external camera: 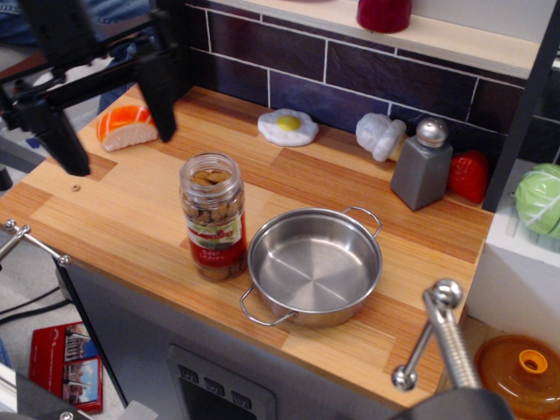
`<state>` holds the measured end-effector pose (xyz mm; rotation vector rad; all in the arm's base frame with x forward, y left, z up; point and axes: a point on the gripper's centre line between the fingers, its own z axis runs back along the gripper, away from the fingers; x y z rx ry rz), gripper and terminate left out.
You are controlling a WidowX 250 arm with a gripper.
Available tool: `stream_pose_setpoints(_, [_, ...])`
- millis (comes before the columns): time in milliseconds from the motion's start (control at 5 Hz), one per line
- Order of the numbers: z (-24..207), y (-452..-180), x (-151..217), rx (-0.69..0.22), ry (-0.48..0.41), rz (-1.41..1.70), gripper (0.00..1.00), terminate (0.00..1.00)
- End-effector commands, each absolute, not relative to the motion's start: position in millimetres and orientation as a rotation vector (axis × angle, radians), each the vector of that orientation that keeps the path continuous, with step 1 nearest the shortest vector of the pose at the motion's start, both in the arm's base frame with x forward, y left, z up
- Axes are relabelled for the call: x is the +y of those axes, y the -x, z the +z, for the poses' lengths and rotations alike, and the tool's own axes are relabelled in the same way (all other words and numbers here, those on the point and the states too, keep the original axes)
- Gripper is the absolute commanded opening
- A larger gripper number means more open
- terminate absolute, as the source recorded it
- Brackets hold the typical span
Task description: Pour almonds in pot
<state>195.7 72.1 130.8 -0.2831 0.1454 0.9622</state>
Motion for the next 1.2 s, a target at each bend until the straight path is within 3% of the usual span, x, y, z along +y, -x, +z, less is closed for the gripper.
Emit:
stream_pose_setpoints(0, [125.3,-223.1,113.5,0.154,0.332,1.175,1.00,0.00])
stream_pose_setpoints(400, [108.3,-230.9,116.6,0.310,0.402,1.288,1.00,0.00])
stream_pose_setpoints(1000, [86.5,-241.5,83.9,0.566,0.490,1.366,1.00,0.00])
